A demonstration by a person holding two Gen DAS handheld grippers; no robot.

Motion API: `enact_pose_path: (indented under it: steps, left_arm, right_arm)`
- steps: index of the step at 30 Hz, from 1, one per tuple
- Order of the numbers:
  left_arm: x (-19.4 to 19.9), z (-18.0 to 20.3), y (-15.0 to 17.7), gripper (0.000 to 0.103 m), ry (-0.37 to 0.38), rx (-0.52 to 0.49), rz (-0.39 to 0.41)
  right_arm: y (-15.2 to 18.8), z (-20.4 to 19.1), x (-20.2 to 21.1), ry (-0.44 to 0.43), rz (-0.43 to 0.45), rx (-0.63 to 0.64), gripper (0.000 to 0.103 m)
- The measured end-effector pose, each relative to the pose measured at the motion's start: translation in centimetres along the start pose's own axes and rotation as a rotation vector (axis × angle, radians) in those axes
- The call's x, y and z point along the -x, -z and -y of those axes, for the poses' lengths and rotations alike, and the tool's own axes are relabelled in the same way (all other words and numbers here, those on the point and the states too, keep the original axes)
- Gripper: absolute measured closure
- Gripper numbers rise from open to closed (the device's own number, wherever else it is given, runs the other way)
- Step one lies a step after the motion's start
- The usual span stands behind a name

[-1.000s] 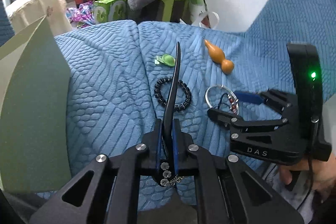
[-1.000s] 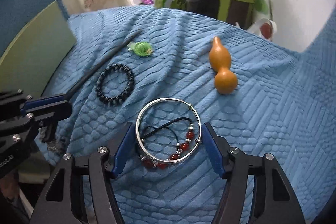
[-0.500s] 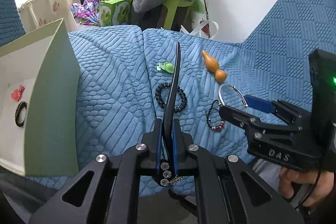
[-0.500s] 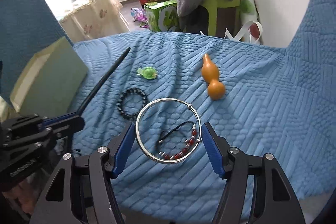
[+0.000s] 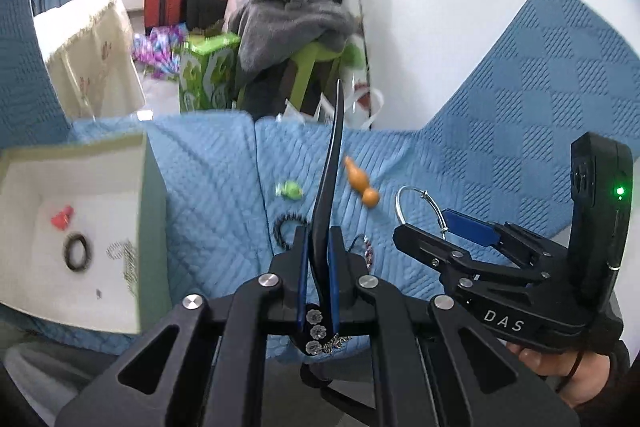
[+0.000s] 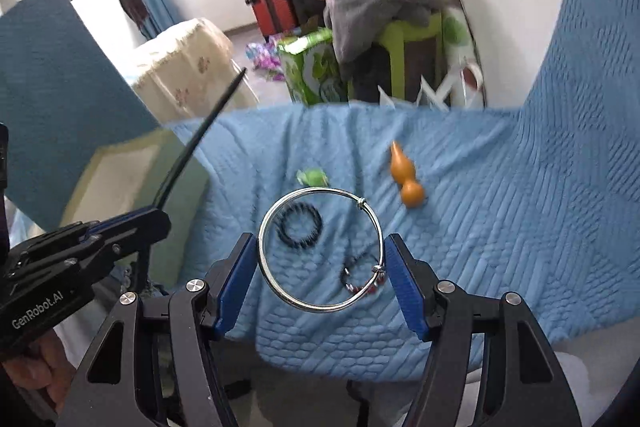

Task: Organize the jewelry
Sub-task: 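Carry earrings to box with left tool while right tool carries silver hoop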

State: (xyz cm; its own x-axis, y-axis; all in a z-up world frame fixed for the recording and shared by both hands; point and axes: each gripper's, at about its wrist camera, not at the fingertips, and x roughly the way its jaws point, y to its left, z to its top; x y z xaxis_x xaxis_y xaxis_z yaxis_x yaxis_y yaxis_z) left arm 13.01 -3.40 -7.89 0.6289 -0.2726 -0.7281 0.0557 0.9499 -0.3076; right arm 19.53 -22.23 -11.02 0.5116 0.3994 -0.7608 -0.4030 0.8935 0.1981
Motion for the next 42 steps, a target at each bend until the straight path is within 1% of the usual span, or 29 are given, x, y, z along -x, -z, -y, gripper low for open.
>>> enact_pose_path:
  steps: [7, 12, 16, 20, 26, 29, 32, 34, 42]
  left_arm:
    - [5.3, -0.7, -3.5, 0.094, -0.007, -0.005, 0.093]
    - [8.2, -2.1, -5.1, 0.094, -0.041, 0.009, 0.161]
    - [9.9, -3.6, -5.8, 0.094, -0.067, 0.012, 0.188]
    - [11.4, -5.5, -6.0, 0.094, -0.094, 0.017, 0.213]
    - [12.4, -9.2, -5.1, 0.094, -0.146, 0.040, 0.215]
    - [12.2, -11.5, -4.4, 0.094, -0.170, 0.072, 0.199]
    - [11.8, -13.4, -3.7, 0.094, -0.185, 0.102, 0.178]
    - [11.2, -14.8, -3.4, 0.094, -0.204, 0.112, 0.162]
    - [7.6, -19.2, -1.6, 0.094, -0.231, 0.165, 0.065]
  right_arm:
    - [-4.2, -3.1, 5.3, -0.030, 0.106, 0.022, 0.040]
    - [-6.7, -5.8, 8.2, -0.046, 0.177, 0.061, 0.040]
    - [-7.8, -8.0, 9.3, -0.064, 0.216, 0.069, 0.040]
    - [-8.2, -10.7, 9.2, -0.087, 0.226, 0.093, 0.040]
    - [-8.1, -14.6, 7.2, -0.128, 0.212, 0.110, 0.040]
    - [-7.8, -16.2, 5.3, -0.154, 0.180, 0.107, 0.040]
    - [-7.4, -17.7, 3.3, -0.160, 0.140, 0.132, 0.040]
    - [-7.1, -18.5, 1.8, -0.163, 0.115, 0.149, 0.040]
    - [-5.3, -21.1, -4.5, -0.153, -0.001, 0.209, 0.040]
